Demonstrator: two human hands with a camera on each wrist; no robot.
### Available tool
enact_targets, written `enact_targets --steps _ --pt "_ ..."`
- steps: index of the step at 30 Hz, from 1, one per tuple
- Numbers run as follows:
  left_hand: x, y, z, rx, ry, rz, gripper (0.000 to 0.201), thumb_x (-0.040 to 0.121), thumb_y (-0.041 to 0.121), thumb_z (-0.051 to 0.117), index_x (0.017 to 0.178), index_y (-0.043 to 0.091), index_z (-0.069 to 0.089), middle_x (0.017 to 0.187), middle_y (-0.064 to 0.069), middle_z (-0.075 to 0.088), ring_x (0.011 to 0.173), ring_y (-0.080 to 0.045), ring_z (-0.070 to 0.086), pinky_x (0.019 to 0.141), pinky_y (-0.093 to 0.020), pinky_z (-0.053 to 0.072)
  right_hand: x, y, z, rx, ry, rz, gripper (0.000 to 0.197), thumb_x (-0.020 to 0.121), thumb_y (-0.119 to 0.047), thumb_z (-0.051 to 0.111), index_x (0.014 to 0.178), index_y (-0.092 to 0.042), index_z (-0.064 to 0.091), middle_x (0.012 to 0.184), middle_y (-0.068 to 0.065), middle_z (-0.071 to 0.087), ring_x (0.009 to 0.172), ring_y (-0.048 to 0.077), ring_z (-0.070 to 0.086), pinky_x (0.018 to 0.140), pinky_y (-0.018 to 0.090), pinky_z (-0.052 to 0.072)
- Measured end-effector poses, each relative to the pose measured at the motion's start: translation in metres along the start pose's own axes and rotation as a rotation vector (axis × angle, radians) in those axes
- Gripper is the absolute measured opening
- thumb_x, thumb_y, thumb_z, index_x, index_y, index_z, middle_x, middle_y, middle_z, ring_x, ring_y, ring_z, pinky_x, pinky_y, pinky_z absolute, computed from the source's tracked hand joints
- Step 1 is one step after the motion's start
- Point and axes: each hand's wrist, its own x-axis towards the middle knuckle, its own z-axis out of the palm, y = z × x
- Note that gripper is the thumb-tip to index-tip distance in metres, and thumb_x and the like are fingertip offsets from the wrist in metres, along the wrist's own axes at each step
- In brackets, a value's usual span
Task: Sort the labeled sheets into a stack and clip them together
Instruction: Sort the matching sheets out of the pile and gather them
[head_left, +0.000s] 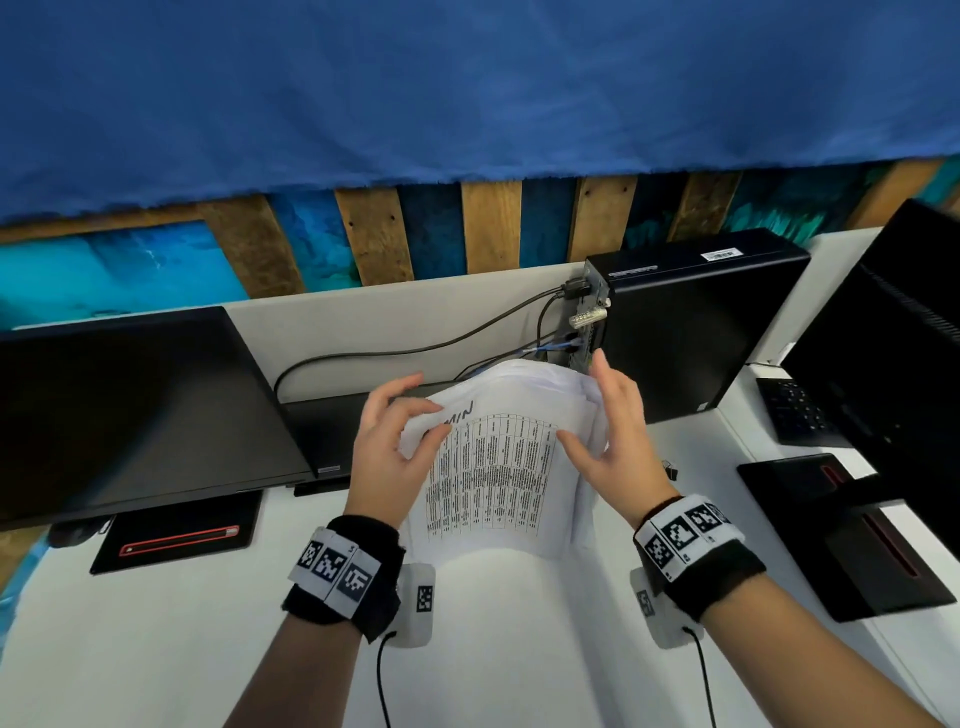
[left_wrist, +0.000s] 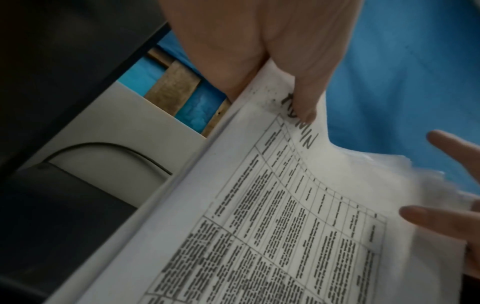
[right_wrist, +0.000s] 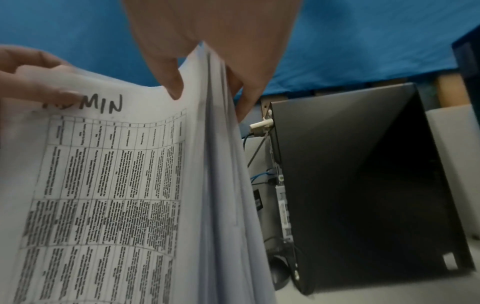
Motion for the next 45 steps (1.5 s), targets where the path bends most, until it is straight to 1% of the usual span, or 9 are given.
enact_targets --steps 4,7,11,15,20,25,30,36,45 --pt "-0.001 0.002 0.004 -0.094 0.051 -0.088 0.04 0.079 0.005 0.072 0.085 0.038 0.051 0.119 0.011 0.057 0.11 0.006 0.051 0.09 -0.004 0.035 0.004 -0.002 0.0 -0.086 -0.02 -0.007 0.07 0.087 -0.022 0.063 0.144 -0.037 0.024 0.123 -0.007 0.038 0.105 -0.003 0.037 0.078 -0.006 0.033" --pt "-0.002 0.0 0.001 -0.131 0.062 -0.11 0.04 0.08 0.007 0.072 0.1 0.04 0.059 0.113 0.012 0.061 0.107 0.003 0.055 0.092 -0.006 0.037 0.006 -0.007 -0.003 -0.03 0.029 0.033 0.053 0.086 -0.02 0.066 0.133 -0.027 0.045 0.116 -0.01 0.043 0.104 0.003 0.044 0.091 0.009 0.037" --pt "-0.003 -0.004 -0.002 -0.32 0.152 -0.247 0.03 0.075 0.006 0.076 0.086 0.032 0.067 0.097 0.01 0.07 0.095 -0.003 0.065 0.082 -0.016 0.049 0.003 -0.002 0.0 0.304 0.131 0.157 0.065 0.075 -0.01 0.077 0.121 -0.031 0.035 0.114 -0.016 0.049 0.105 0.003 0.055 0.093 0.025 0.05" --pt "-0.002 -0.005 0.0 -0.483 0.182 -0.349 0.034 0.073 0.0 0.076 0.084 0.029 0.063 0.081 0.01 0.069 0.078 -0.006 0.067 0.069 -0.027 0.055 -0.006 0.011 0.017 0.633 -0.01 0.441 0.065 0.079 -0.007 0.072 0.13 -0.029 0.038 0.131 0.004 0.05 0.117 0.018 0.055 0.097 0.039 0.051" --pt "-0.009 -0.011 0.003 -0.525 0.127 -0.412 0.053 0.071 -0.002 0.076 0.114 0.019 0.053 0.096 0.004 0.065 0.082 -0.004 0.068 0.07 -0.019 0.055 -0.003 0.01 0.017 0.749 0.01 0.534 0.039 0.086 0.006 0.055 0.11 -0.025 0.056 0.11 0.005 0.064 0.099 0.019 0.065 0.068 0.02 0.057" --pt "-0.037 -0.037 0.019 -0.521 0.091 -0.676 0.042 0.075 0.029 0.076 0.113 0.028 0.056 0.112 -0.002 0.07 0.108 -0.024 0.066 0.09 -0.042 0.053 -0.003 0.015 0.018 0.771 0.037 0.601 0.041 0.079 0.005 0.048 0.11 -0.021 0.059 0.114 0.014 0.064 0.102 0.027 0.062 0.083 0.039 0.054" --pt "-0.029 -0.016 0.033 -0.616 0.115 -0.603 0.022 0.095 0.015 0.052 0.109 0.032 0.055 0.109 0.002 0.068 0.098 -0.015 0.067 0.08 -0.032 0.054 -0.006 0.015 0.026 0.792 0.106 0.645 0.05 0.073 -0.002 0.05 0.121 -0.013 0.057 0.113 0.019 0.065 0.106 0.037 0.063 0.075 0.038 0.054" --pt "-0.041 -0.017 0.028 -0.665 0.188 -0.598 0.027 0.097 0.01 0.045 0.115 0.029 0.047 0.105 0.009 0.064 0.095 -0.009 0.064 0.077 -0.024 0.051 -0.009 0.002 0.02 0.712 0.039 0.57 0.045 0.082 0.015 0.043 0.109 -0.021 0.045 0.103 0.004 0.053 0.09 0.017 0.056 0.067 0.024 0.051" --pt "-0.046 -0.023 0.03 -0.598 0.138 -0.57 0.036 0.093 0.003 0.048 0.107 0.037 0.049 0.104 0.012 0.065 0.095 -0.007 0.064 0.075 -0.02 0.05 -0.02 0.011 0.039 0.76 0.188 0.652 0.057 0.08 0.013 0.047 0.123 -0.024 0.042 0.121 0.009 0.056 0.112 0.024 0.055 0.091 0.038 0.049"
